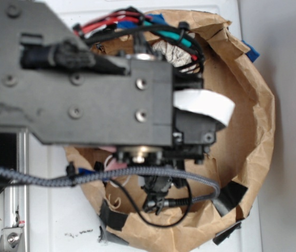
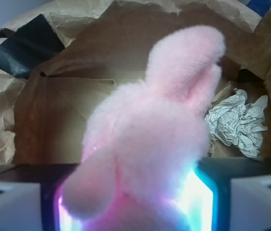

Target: Grab the pink bunny.

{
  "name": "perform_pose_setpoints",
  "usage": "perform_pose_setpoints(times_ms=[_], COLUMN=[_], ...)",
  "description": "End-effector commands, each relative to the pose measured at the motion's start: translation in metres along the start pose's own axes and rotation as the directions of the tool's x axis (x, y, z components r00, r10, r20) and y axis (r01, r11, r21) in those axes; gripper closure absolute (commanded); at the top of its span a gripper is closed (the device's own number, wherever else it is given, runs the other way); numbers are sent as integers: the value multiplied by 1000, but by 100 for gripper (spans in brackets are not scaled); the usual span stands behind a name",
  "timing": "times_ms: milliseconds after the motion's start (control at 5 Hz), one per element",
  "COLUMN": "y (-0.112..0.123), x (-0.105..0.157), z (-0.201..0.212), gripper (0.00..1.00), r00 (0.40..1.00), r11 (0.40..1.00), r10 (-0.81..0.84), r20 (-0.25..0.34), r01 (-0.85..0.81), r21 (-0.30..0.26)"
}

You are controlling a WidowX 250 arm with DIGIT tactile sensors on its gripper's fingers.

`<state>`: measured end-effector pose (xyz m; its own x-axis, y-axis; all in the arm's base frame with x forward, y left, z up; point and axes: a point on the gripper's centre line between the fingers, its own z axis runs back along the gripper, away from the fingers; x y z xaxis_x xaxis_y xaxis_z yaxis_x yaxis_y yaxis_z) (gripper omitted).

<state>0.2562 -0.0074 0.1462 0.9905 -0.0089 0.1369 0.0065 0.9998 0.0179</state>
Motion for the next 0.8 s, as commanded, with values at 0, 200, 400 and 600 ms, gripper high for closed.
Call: perform_pose_setpoints(times_ms=[0, 200, 400, 600], y=[4, 4, 6, 7], x=[10, 11, 10, 10], z=[14, 13, 15, 15], gripper=[100, 75, 0, 0], r00=[998, 998, 998, 998], r11=[1000, 1000, 1000, 1000], r10=[10, 9, 16, 6], r20=[59, 55, 65, 67], r01=[-10, -9, -16, -6], r21=[-2, -1, -2, 3])
